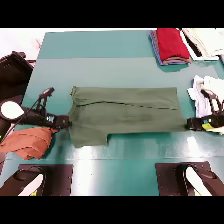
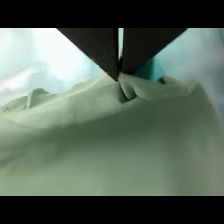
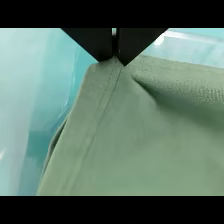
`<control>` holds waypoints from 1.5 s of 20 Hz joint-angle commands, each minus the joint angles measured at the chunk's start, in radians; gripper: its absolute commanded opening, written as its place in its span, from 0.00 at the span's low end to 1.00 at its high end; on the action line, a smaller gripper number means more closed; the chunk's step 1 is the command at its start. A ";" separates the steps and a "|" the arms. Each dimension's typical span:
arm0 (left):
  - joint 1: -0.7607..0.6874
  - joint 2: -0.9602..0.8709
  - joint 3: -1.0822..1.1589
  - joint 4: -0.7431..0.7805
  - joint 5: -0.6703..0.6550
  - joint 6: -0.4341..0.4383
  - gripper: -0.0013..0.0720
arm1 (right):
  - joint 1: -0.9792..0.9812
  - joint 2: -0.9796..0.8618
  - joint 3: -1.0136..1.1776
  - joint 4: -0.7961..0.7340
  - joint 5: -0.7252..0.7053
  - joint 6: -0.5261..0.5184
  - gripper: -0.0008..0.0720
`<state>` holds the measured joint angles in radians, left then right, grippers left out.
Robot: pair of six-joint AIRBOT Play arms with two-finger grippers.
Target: Fold the shirts.
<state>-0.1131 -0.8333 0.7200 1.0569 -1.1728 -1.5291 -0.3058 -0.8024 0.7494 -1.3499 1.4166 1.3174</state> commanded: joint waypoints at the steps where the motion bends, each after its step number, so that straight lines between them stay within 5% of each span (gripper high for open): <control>1: 0.001 -0.112 0.125 0.002 0.124 0.059 0.05 | 0.061 -0.137 0.130 -0.005 -0.090 0.037 0.04; 9: 0.001 -0.581 0.533 0.029 0.255 0.125 0.05 | 0.097 -0.536 0.488 -0.003 -0.116 0.081 0.04; 14: 0.001 -0.689 0.590 0.028 0.332 0.124 0.06 | 0.097 -0.709 0.655 0.025 -0.114 0.081 0.04; 15: 0.001 -0.689 0.597 0.028 0.335 0.124 0.39 | 0.092 -0.734 0.681 0.053 -0.117 0.079 0.13; 16: 0.001 -0.688 0.607 0.028 0.331 0.122 0.76 | 0.079 -0.755 0.704 0.093 -0.128 0.078 0.46; 17: 0.001 -0.688 0.627 0.028 0.308 0.123 0.77 | 0.062 -0.767 0.719 0.135 -0.129 0.062 0.65; 21: 0.004 -0.688 0.718 0.020 0.187 0.123 0.75 | -0.055 -0.774 0.724 0.248 -0.073 -0.010 0.76; 22: 0.004 -0.688 0.727 0.015 0.176 0.124 0.52 | -0.093 -0.777 0.724 0.256 -0.049 -0.022 0.78; 23: 0.004 -0.689 0.728 0.001 0.171 0.124 0.14 | -0.135 -0.786 0.724 0.266 -0.018 -0.030 0.78; 24: 0.002 -0.689 0.727 -0.011 0.174 0.124 0.06 | -0.170 -0.805 0.724 0.283 0.023 -0.043 0.78; 30: -0.095 -0.690 0.727 -0.055 0.206 0.113 0.05 | -0.256 -0.971 0.724 0.376 0.095 -0.055 0.77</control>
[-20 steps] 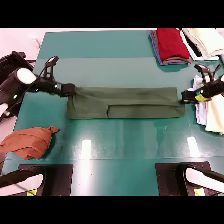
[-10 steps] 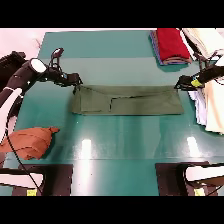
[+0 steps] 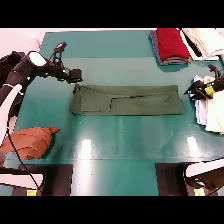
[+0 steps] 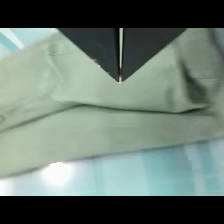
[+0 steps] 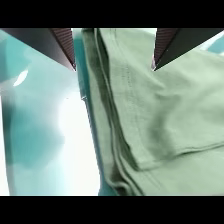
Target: Fold the shirts.
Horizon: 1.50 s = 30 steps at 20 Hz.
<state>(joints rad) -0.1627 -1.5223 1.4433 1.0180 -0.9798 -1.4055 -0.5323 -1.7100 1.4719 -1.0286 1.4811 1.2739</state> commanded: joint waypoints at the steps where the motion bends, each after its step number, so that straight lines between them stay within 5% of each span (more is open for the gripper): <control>1: -0.072 -0.001 0.003 -0.015 0.026 -0.026 0.05 | -0.017 -0.088 0.001 0.061 0.022 -0.012 0.77; 7: -0.228 -0.078 0.005 -0.017 0.166 -0.113 0.05 | 0.093 -0.148 0.000 0.082 -0.024 -0.039 0.64; 10: -0.286 -0.155 0.025 -0.060 0.201 -0.113 0.05 | 0.132 -0.103 0.001 0.093 -0.047 -0.094 0.08; 11: -0.303 -0.186 0.055 -0.064 0.201 -0.113 0.05 | 0.140 -0.074 0.001 0.096 -0.051 -0.107 0.04; 17: -0.393 -0.402 0.316 -0.068 0.167 -0.135 0.05 | 0.197 0.161 0.035 0.313 -0.067 -0.113 0.04; 26: -0.420 -0.529 0.422 -0.064 0.156 -0.162 0.05 | 0.483 0.285 0.238 0.329 -0.079 -0.016 0.04; 30: -0.412 -0.526 0.444 0.050 0.114 -0.206 0.05 | 0.589 0.283 0.281 0.330 -0.127 0.013 0.04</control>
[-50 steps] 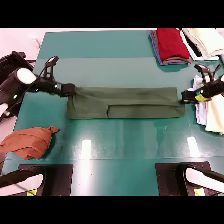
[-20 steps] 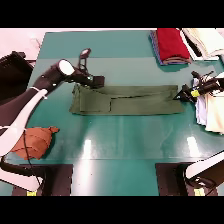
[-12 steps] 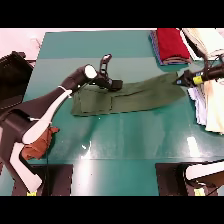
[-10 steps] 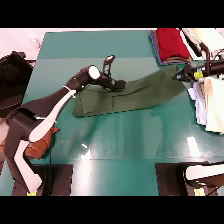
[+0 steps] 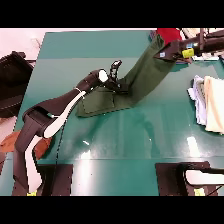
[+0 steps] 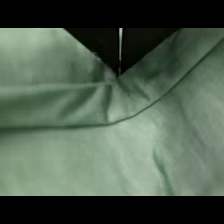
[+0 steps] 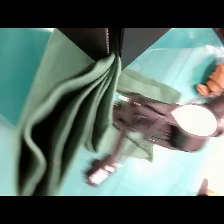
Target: Fold the shirts.
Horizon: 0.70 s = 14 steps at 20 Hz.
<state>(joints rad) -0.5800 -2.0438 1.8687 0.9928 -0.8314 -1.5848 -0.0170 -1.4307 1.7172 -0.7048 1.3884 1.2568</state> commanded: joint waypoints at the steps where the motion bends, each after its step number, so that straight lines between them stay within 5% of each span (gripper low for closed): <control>1: 0.022 0.002 0.038 0.089 -0.076 -0.039 0.05 | 0.095 -0.001 0.048 0.006 -0.045 0.039 0.04; 6: 0.192 0.119 0.181 0.210 -0.290 -0.032 0.05 | 0.239 -0.076 0.119 0.026 -0.101 0.055 0.04; 11: 0.432 0.398 0.186 0.301 -0.334 -0.002 0.05 | 0.512 -0.283 0.227 0.173 -0.241 -0.022 0.04; 12: 0.471 0.444 0.186 0.304 -0.335 0.005 0.05 | 0.581 -0.344 0.269 0.198 -0.272 -0.058 0.08; 14: 0.520 0.506 0.186 0.307 -0.340 0.015 0.05 | 0.674 -0.449 0.364 0.206 -0.287 -0.091 0.53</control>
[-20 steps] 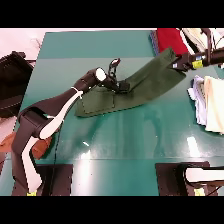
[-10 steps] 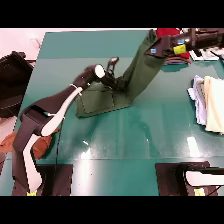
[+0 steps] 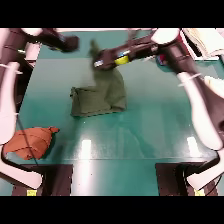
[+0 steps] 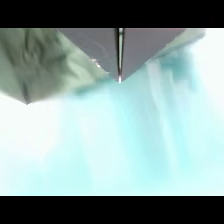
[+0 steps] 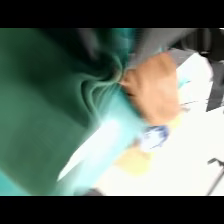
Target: Fold the shirts.
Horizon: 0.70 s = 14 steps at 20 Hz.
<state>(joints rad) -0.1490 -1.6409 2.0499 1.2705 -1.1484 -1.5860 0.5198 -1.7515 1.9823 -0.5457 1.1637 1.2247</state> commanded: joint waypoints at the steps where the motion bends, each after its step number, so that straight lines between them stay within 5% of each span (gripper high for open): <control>1: 0.105 0.124 0.004 0.030 -0.027 0.017 0.05 | 0.153 -0.150 0.117 0.047 -0.071 -0.058 0.53; 11: 0.030 0.135 -0.048 0.029 -0.021 0.064 0.05 | -0.290 0.135 -0.484 -0.217 -0.085 0.026 0.52; 13: -0.002 0.134 -0.048 0.028 0.000 0.076 0.05 | -0.378 0.131 -0.592 -0.205 -0.069 0.029 0.75; 14: -0.013 0.134 -0.048 0.029 0.007 0.077 0.05 | -0.400 0.117 -0.629 -0.205 -0.069 0.035 0.78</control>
<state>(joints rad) -0.1276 -1.5074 2.0064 1.2984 -1.1664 -1.5265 0.2260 -1.6474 1.4929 -0.7101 1.0809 1.2301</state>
